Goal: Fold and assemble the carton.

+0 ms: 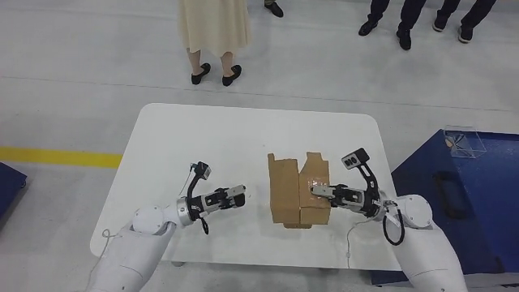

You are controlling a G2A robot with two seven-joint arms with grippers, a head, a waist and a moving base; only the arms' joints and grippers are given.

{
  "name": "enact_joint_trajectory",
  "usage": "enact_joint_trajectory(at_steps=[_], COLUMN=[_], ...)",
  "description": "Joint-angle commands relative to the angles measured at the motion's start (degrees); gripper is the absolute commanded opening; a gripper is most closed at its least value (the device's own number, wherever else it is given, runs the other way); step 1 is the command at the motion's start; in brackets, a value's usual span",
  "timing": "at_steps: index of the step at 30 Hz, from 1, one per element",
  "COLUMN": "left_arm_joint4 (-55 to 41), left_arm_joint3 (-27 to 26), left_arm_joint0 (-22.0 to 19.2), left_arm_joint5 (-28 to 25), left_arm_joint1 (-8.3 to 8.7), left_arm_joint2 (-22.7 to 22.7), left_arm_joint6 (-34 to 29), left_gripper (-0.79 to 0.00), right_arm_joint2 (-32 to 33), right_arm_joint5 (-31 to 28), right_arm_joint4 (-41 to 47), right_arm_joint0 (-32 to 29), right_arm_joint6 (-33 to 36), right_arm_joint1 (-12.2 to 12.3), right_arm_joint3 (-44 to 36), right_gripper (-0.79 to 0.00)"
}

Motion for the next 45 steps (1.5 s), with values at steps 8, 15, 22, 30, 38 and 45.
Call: enact_joint_trajectory(at_steps=[8,15,22,30,38,45], left_arm_joint4=[8.6,8.6,8.6,8.6,8.6,8.6], left_arm_joint3=[2.8,2.8,2.8,2.8,2.8,2.8], left_arm_joint0=[-0.9,-0.9,-0.9,-0.9,-0.9,-0.9], left_arm_joint5=[-0.7,-0.7,-0.7,-0.7,-0.7,-0.7], left_arm_joint1=[0.17,0.17,0.17,0.17,0.17,0.17], left_arm_joint2=[-0.1,-0.1,-0.1,-0.1,-0.1,-0.1], left_arm_joint6=[9.1,9.1,9.1,9.1,9.1,9.1], left_gripper=[0.000,0.000,0.000,0.000,0.000,0.000], right_arm_joint2=[8.5,10.7,10.7,8.1,-3.1,-18.0], right_arm_joint5=[-5.1,-5.8,-5.8,-4.3,15.8,46.7], right_arm_joint4=[-4.3,-10.2,-10.2,1.2,53.5,78.2], right_arm_joint0=[-7.8,-11.6,-11.6,-12.4,-11.5,-11.1], right_arm_joint6=[-5.4,-12.1,-12.1,-15.3,-9.2,-16.6], right_arm_joint1=[1.8,1.9,1.9,1.5,-0.5,-2.2], right_arm_joint3=[-26.0,-35.8,-35.8,-35.3,-34.0,-29.7], right_gripper=[-0.785,-0.785,-0.785,-0.785,-0.785,-0.785])
